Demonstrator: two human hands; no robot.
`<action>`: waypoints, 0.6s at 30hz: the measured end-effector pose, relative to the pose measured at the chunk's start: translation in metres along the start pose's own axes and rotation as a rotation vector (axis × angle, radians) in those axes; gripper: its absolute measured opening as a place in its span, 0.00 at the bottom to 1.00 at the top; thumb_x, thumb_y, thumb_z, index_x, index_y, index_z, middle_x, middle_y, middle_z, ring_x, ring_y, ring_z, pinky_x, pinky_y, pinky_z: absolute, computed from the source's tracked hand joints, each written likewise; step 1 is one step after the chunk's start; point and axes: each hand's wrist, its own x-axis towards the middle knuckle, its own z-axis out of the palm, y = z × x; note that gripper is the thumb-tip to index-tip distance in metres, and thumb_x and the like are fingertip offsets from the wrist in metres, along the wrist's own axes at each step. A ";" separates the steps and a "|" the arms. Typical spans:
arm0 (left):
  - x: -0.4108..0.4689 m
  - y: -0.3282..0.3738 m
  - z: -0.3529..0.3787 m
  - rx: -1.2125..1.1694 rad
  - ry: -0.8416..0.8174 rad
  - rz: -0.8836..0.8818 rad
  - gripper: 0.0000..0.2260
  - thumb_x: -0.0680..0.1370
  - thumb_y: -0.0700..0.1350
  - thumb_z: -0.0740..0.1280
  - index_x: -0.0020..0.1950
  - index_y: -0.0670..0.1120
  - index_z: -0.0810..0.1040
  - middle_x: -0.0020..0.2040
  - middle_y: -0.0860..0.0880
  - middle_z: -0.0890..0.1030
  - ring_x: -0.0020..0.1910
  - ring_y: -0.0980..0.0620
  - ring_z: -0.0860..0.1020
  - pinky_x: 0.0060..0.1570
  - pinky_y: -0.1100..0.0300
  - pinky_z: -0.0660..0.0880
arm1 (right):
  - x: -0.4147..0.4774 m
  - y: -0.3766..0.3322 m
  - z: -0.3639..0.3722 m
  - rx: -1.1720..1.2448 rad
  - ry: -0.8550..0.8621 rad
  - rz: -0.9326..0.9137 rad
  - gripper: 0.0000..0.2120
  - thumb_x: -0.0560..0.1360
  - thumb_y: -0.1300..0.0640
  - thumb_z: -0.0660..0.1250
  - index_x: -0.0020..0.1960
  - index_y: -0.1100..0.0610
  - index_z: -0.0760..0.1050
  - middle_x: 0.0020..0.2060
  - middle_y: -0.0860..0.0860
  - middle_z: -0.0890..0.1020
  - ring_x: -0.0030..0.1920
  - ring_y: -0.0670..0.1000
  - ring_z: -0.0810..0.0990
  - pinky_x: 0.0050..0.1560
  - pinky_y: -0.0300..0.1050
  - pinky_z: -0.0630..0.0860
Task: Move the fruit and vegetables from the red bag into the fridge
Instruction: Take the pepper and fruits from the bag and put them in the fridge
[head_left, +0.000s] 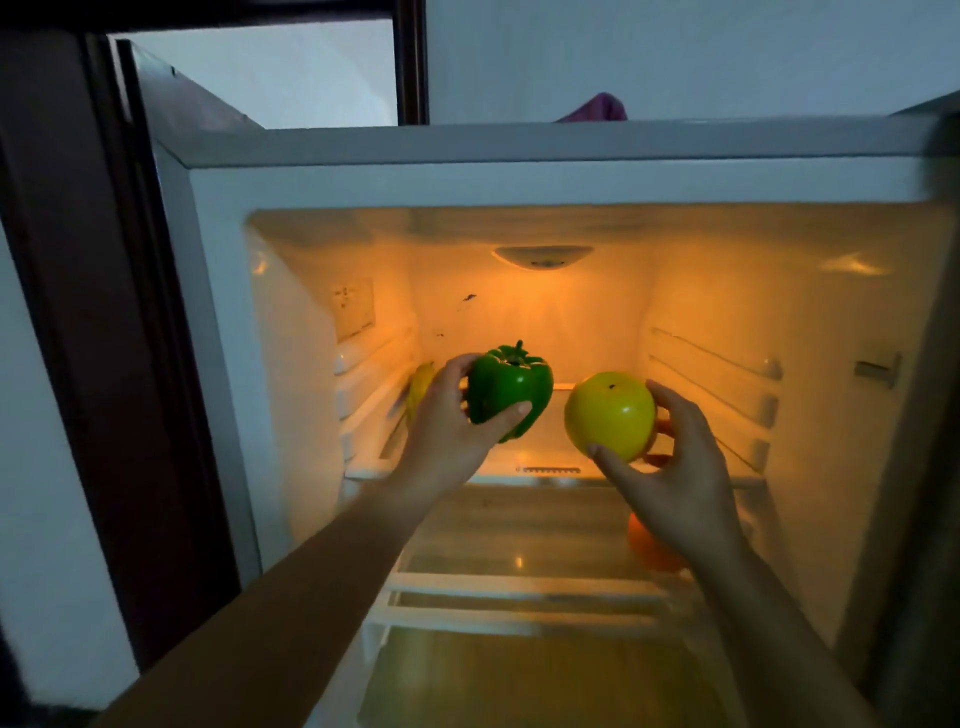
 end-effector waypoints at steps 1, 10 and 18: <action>0.002 -0.002 0.004 0.025 -0.022 -0.011 0.29 0.68 0.55 0.73 0.65 0.58 0.65 0.63 0.55 0.71 0.61 0.55 0.72 0.59 0.54 0.74 | 0.004 0.002 0.000 -0.005 0.006 0.018 0.37 0.64 0.52 0.77 0.69 0.54 0.64 0.65 0.51 0.70 0.62 0.52 0.71 0.56 0.56 0.76; 0.008 -0.018 -0.021 0.159 -0.031 -0.067 0.32 0.69 0.52 0.73 0.69 0.52 0.63 0.64 0.54 0.70 0.60 0.56 0.70 0.60 0.55 0.72 | 0.023 0.008 0.019 -0.034 -0.046 0.077 0.38 0.65 0.50 0.76 0.70 0.53 0.63 0.65 0.52 0.70 0.61 0.49 0.70 0.58 0.50 0.74; 0.032 -0.016 -0.026 0.149 -0.002 -0.103 0.33 0.67 0.48 0.74 0.68 0.51 0.62 0.63 0.51 0.69 0.59 0.52 0.72 0.58 0.53 0.75 | 0.034 0.013 0.040 -0.089 -0.110 0.056 0.38 0.65 0.49 0.75 0.70 0.53 0.62 0.65 0.51 0.71 0.61 0.49 0.70 0.54 0.41 0.68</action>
